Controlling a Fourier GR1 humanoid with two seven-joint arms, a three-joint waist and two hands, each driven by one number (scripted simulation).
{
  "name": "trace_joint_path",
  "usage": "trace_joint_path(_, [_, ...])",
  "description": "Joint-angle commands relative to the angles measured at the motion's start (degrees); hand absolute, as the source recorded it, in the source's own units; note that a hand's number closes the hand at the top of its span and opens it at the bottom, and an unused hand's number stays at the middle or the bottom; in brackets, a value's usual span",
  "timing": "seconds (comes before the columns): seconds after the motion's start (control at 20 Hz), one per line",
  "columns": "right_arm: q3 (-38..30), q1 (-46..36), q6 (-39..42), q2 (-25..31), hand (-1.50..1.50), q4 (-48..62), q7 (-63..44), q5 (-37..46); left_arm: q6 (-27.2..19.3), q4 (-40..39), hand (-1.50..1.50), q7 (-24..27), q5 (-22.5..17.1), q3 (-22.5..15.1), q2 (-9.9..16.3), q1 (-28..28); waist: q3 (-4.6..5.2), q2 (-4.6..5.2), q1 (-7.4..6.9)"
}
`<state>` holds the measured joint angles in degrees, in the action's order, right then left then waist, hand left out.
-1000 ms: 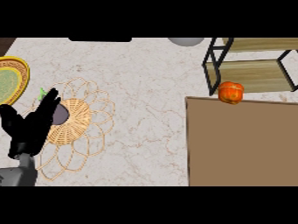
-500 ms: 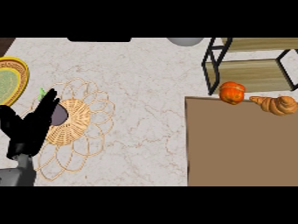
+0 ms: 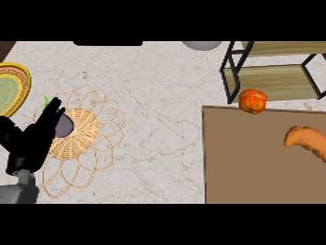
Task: Pick the croissant from the tray and place it in the tiered shelf
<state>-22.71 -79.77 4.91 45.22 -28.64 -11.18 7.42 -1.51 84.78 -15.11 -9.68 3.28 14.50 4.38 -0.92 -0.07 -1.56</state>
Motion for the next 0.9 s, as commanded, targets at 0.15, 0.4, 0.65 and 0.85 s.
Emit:
trace_joint_path(0.15, [-3.13,1.34,-7.10,6.80,-1.50,3.49,0.79,1.01,-0.21,-5.64,0.00,-1.88,0.36,-1.88,-2.99,-1.94,0.91,1.09,0.60])
trace_joint_path(0.4, [-8.37,4.05,-6.48,14.44,-1.50,7.69,1.80,-1.87,0.47,-3.72,0.00,-2.86,0.17,-1.43,-2.04,-2.42,0.79,1.27,0.36])
trace_joint_path(0.65, [-10.42,5.35,1.44,19.51,-1.50,10.99,1.44,-4.09,0.24,-3.59,0.00,-2.69,1.09,-1.60,-2.23,-2.95,0.79,1.10,0.25])
trace_joint_path(0.85, [-12.19,7.04,7.36,23.85,-1.50,13.04,3.57,-5.52,0.14,-3.70,0.00,-1.95,1.19,-2.93,-4.30,-3.15,0.72,1.48,0.18])
